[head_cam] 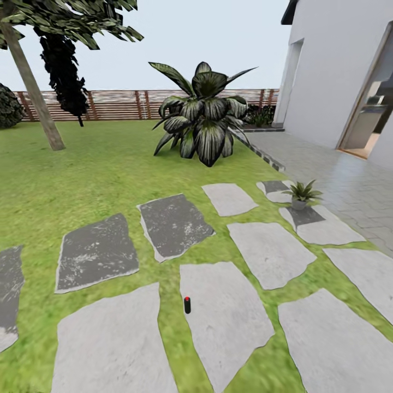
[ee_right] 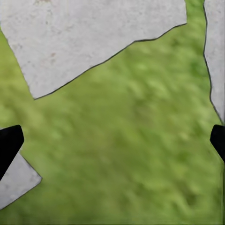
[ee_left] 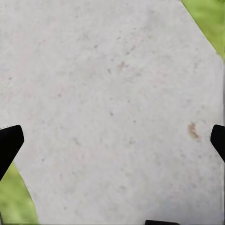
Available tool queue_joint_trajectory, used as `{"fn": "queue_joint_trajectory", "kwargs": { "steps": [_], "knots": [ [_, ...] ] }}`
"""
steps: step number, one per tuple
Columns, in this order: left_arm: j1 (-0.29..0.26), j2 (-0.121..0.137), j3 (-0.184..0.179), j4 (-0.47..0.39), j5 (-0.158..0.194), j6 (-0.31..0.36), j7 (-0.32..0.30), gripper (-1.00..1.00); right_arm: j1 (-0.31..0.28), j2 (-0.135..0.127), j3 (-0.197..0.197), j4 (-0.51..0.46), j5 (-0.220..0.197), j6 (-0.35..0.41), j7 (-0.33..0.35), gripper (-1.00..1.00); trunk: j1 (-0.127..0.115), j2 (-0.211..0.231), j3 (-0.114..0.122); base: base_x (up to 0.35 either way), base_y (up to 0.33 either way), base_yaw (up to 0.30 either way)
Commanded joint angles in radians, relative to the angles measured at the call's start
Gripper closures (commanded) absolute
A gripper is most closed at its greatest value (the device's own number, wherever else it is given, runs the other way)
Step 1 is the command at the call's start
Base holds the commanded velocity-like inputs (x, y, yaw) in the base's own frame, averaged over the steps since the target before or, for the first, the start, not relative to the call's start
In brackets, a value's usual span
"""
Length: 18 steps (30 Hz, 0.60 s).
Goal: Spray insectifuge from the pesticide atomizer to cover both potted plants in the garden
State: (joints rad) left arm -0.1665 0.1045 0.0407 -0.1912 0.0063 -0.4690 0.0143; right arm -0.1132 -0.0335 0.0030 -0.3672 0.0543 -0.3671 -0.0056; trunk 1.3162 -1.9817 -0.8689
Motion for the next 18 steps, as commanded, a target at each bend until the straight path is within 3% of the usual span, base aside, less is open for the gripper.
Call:
{"fn": "queue_joint_trajectory", "kwargs": {
  "steps": [1, 8, 18],
  "knots": [
    [-0.001, 0.000, 0.003, 0.001, 0.000, -0.003, -0.001, -1.00, 0.000, 0.000, 0.000, 0.001, 0.006, -0.003, -0.001, -1.00, 0.000, 0.000, -0.002, 0.166, -0.250, 0.249],
    [-0.001, 0.000, 0.003, 0.001, 0.000, -0.003, -0.001, -1.00, 0.000, 0.000, 0.000, 0.001, 0.006, -0.003, -0.001, -1.00, 0.000, 0.000, -0.008, 0.166, -0.250, 0.232],
    [-0.001, 0.000, 0.003, 0.001, 0.000, -0.003, -0.001, -1.00, 0.000, 0.000, 0.000, 0.000, 0.006, -0.004, 0.001, -1.00, 0.000, 0.000, -0.009, 0.161, -0.251, 0.024]
  ]
}}
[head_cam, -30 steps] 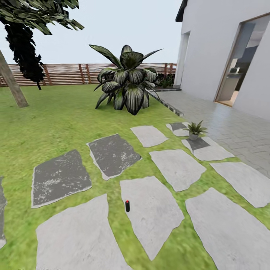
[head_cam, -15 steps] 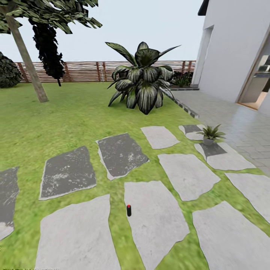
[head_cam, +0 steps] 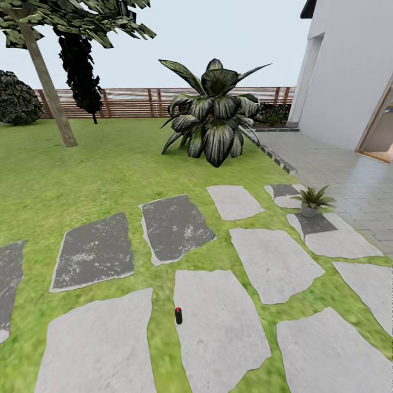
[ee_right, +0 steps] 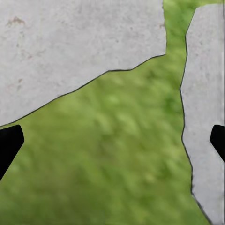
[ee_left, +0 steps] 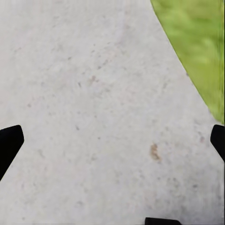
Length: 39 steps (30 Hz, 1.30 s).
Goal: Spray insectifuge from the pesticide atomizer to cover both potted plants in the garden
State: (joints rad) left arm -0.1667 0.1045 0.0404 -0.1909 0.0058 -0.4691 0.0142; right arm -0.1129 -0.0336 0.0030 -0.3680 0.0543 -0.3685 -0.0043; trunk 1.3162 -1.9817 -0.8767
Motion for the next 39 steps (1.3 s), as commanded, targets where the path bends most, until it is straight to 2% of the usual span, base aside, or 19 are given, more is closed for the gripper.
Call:
{"fn": "queue_joint_trajectory", "kwargs": {
  "steps": [1, 12, 39],
  "knots": [
    [0.000, 0.000, 0.003, 0.001, 0.000, -0.003, 0.000, -1.00, -0.001, 0.000, 0.000, 0.001, 0.006, -0.003, 0.000, -1.00, 0.000, 0.000, -0.001, 0.152, -0.253, 0.025],
    [0.000, 0.000, 0.004, 0.001, 0.001, -0.003, 0.000, -1.00, -0.001, 0.001, 0.000, 0.001, 0.006, -0.003, 0.000, -1.00, 0.000, 0.000, -0.005, 0.148, -0.253, 0.241],
    [0.000, 0.000, 0.003, 0.001, 0.000, -0.003, 0.000, -1.00, -0.001, 0.001, 0.001, 0.001, 0.007, -0.001, 0.001, -1.00, 0.000, 0.000, -0.005, 0.147, -0.254, 0.006]
  ]
}}
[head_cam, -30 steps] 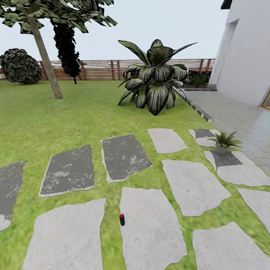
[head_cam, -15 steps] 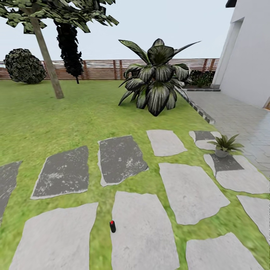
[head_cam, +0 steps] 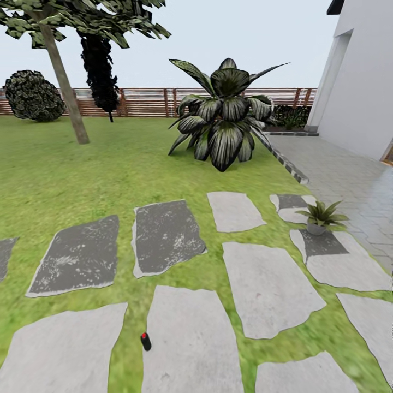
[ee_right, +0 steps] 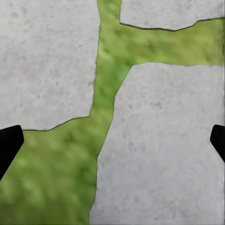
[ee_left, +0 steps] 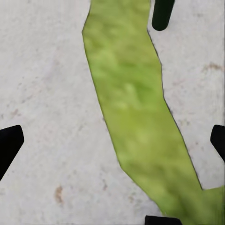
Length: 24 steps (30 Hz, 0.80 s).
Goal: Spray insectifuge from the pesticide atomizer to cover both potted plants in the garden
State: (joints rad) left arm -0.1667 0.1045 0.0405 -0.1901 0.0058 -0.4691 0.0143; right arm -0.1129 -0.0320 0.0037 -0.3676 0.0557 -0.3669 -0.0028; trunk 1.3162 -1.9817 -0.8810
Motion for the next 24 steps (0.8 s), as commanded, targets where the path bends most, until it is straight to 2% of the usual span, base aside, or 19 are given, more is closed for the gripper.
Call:
{"fn": "queue_joint_trajectory", "kwargs": {
  "steps": [1, 12, 24],
  "knots": [
    [0.000, 0.000, 0.003, 0.001, 0.000, -0.003, -0.001, -1.00, -0.001, 0.000, 0.000, 0.001, 0.006, -0.003, 0.000, -1.00, 0.000, 0.000, -0.001, 0.146, -0.254, 0.000],
    [0.000, 0.000, 0.003, 0.001, 0.000, -0.003, -0.001, -1.00, -0.001, 0.000, 0.001, 0.001, 0.006, -0.003, 0.000, -1.00, 0.000, 0.000, -0.001, 0.141, -0.257, 0.059],
    [0.000, 0.000, 0.003, 0.000, 0.000, -0.003, -0.001, -1.00, -0.001, 0.000, 0.001, 0.001, 0.006, -0.003, 0.000, -1.00, 0.000, 0.000, -0.001, 0.123, -0.266, 0.245]
  ]
}}
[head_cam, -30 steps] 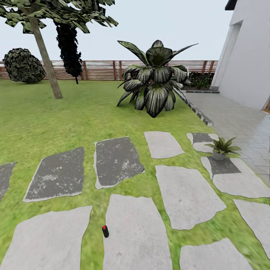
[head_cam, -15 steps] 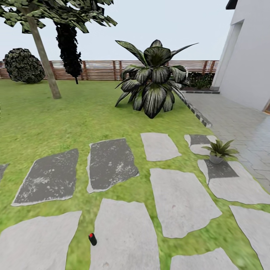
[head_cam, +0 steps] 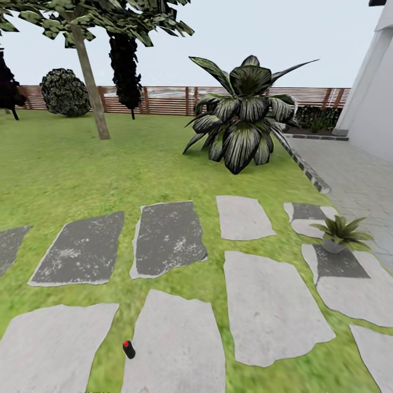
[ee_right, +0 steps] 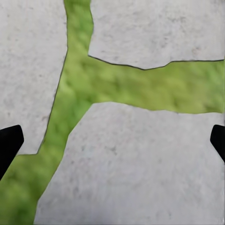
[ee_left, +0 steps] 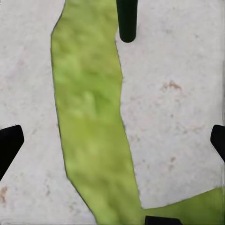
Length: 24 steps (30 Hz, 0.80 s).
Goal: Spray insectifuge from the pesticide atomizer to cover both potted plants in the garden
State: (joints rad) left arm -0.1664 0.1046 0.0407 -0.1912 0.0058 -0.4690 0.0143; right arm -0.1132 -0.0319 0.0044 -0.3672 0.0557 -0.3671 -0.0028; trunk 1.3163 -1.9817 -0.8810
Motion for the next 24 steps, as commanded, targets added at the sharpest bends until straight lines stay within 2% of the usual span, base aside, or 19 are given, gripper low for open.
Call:
{"fn": "queue_joint_trajectory", "kwargs": {
  "steps": [1, 24],
  "knots": [
    [-0.001, 0.000, 0.003, 0.001, 0.000, -0.003, -0.001, -1.00, 0.000, 0.000, 0.000, 0.001, 0.006, -0.003, 0.000, -1.00, 0.000, 0.000, -0.001, 0.122, -0.266, 0.277],
    [-0.001, 0.000, 0.002, 0.001, 0.001, -0.003, -0.001, -1.00, 0.000, 0.000, 0.000, 0.001, 0.006, -0.003, 0.000, -1.00, 0.000, 0.000, -0.001, 0.122, -0.266, 0.278]
  ]
}}
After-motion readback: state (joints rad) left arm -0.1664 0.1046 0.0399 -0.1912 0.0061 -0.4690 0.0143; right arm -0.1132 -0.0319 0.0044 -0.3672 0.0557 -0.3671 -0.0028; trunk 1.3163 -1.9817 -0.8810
